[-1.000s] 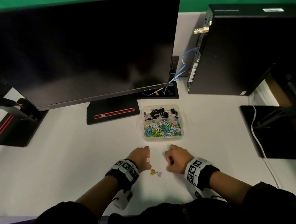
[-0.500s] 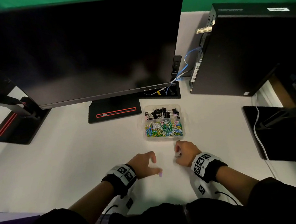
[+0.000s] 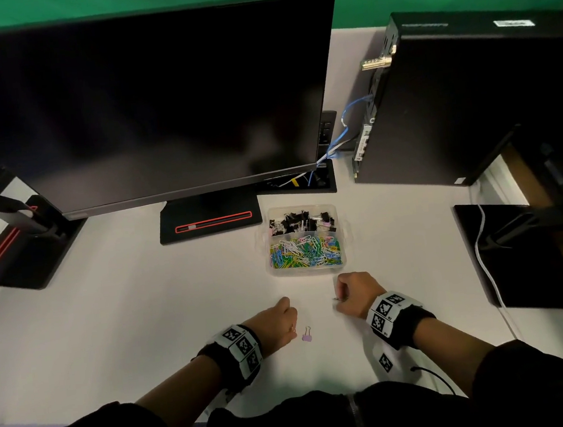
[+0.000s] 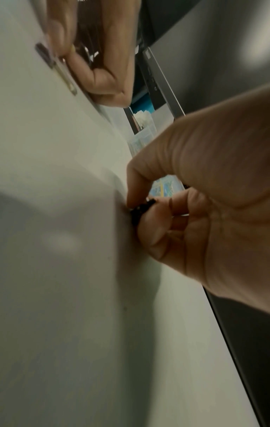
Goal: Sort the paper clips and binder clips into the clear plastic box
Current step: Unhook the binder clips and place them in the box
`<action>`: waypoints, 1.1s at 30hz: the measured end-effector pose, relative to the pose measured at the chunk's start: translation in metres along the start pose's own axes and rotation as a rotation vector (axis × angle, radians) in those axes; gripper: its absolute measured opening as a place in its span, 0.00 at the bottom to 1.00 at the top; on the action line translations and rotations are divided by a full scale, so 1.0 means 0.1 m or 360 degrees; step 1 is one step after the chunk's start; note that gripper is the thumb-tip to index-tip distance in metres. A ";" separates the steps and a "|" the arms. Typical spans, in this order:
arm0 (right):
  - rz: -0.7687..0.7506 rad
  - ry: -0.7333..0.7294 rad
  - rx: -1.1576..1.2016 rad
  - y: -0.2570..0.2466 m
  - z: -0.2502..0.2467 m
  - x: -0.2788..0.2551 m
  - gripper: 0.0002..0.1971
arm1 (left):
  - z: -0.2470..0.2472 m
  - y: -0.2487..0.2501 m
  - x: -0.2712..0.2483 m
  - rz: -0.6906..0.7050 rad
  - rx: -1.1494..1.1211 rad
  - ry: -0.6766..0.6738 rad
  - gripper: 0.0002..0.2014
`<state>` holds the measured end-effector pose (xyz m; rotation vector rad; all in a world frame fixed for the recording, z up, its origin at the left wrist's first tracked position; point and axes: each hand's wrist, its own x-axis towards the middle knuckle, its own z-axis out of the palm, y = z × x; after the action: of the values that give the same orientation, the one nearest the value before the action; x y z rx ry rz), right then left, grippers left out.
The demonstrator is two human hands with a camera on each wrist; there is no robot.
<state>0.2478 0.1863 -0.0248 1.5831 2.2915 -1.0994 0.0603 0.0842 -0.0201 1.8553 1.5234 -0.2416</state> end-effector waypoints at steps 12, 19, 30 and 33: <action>-0.0084 -0.0125 -0.0050 -0.07 0.08 -0.08 0.08 | -0.09 0.04 0.03 -0.0151 0.0033 -0.0132 0.13; -0.0271 -0.0046 -0.0024 -0.15 0.29 -0.13 0.17 | -0.07 0.04 0.07 -0.0303 -0.0270 0.0190 0.11; -0.0202 -0.0081 0.0248 -0.18 0.31 -0.12 0.16 | -0.10 -0.18 0.08 -0.0305 -0.0814 0.0504 0.12; -0.0302 -0.0169 0.0192 -0.24 0.34 -0.15 0.15 | -0.12 -0.25 0.07 -0.0297 -0.0880 0.0530 0.10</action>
<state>0.2241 0.1491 -0.0300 1.3300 2.3835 -1.3551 0.0358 0.0986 -0.0257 1.3569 1.7651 0.3914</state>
